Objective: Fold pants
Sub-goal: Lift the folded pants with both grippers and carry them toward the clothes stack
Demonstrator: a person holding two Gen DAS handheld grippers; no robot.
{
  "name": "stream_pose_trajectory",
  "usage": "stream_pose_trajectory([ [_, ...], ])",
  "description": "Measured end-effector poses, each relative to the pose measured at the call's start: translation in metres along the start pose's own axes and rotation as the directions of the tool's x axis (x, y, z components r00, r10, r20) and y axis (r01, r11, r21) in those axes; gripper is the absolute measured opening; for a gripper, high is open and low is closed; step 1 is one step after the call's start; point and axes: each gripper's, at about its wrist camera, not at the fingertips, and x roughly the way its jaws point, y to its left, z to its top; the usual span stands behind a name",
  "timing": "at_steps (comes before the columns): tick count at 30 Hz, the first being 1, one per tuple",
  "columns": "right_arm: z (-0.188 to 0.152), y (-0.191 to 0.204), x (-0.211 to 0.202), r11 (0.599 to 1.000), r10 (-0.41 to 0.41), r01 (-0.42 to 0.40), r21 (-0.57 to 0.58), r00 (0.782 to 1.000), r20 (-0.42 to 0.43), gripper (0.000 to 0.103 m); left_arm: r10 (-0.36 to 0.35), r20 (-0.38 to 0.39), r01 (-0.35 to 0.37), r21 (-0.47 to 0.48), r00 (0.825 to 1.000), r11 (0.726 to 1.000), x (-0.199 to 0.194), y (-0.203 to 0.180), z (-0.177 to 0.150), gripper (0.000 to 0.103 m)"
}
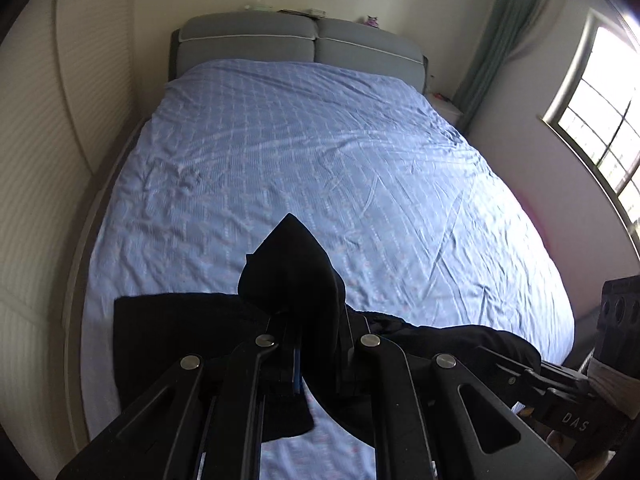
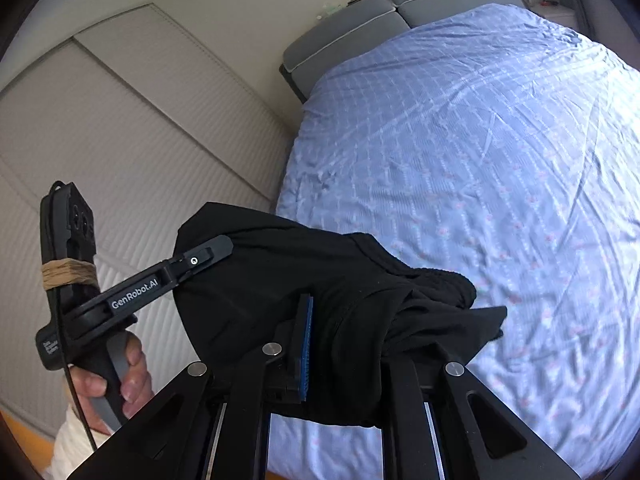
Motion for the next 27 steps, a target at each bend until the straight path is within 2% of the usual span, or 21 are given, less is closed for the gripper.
stream_pose_trajectory([
  [5, -0.002, 0.028, 0.02, 1.0, -0.016, 0.016, -0.025, 1.0, 0.011, 0.014, -0.023, -0.011, 0.023, 0.014, 1.0, 1.0, 0.004, 0.025, 0.014, 0.012],
  [7, -0.001, 0.03, 0.025, 1.0, -0.017, 0.017, -0.023, 1.0, 0.011, 0.014, -0.044, -0.014, 0.043, -0.011, 0.999, 0.999, 0.007, 0.034, 0.019, 0.012],
  [10, -0.004, 0.036, 0.02, 1.0, -0.015, 0.015, -0.003, 0.999, 0.029, 0.014, -0.057, -0.012, 0.057, -0.019, 0.998, 0.998, 0.01, 0.041, 0.027, 0.012],
  [13, -0.006, 0.048, 0.018, 0.999, -0.044, 0.044, 0.007, 0.998, 0.051, 0.014, -0.114, -0.009, 0.114, -0.032, 0.993, 0.993, 0.011, 0.051, 0.037, 0.012],
  [18, -0.008, 0.079, 0.028, 0.993, -0.119, 0.117, 0.028, 0.984, 0.134, 0.014, -0.19, -0.011, 0.19, 0.045, 0.982, 0.981, 0.016, 0.07, 0.057, 0.012],
  [21, -0.024, 0.097, 0.045, 0.981, -0.18, 0.166, 0.096, 0.971, 0.159, 0.014, -0.235, -0.07, 0.24, 0.07, 0.97, 0.968, 0.033, 0.094, 0.063, 0.012],
  [24, -0.044, 0.109, 0.075, 0.966, -0.228, 0.203, 0.159, 0.961, 0.156, 0.014, -0.21, -0.157, 0.232, 0.133, 0.965, 0.964, 0.061, 0.115, 0.061, 0.012],
  [27, -0.067, 0.113, 0.111, 0.945, -0.255, 0.223, 0.238, 0.96, 0.115, 0.014, -0.201, -0.247, 0.239, 0.135, 0.948, 0.962, 0.092, 0.14, 0.047, 0.012],
])
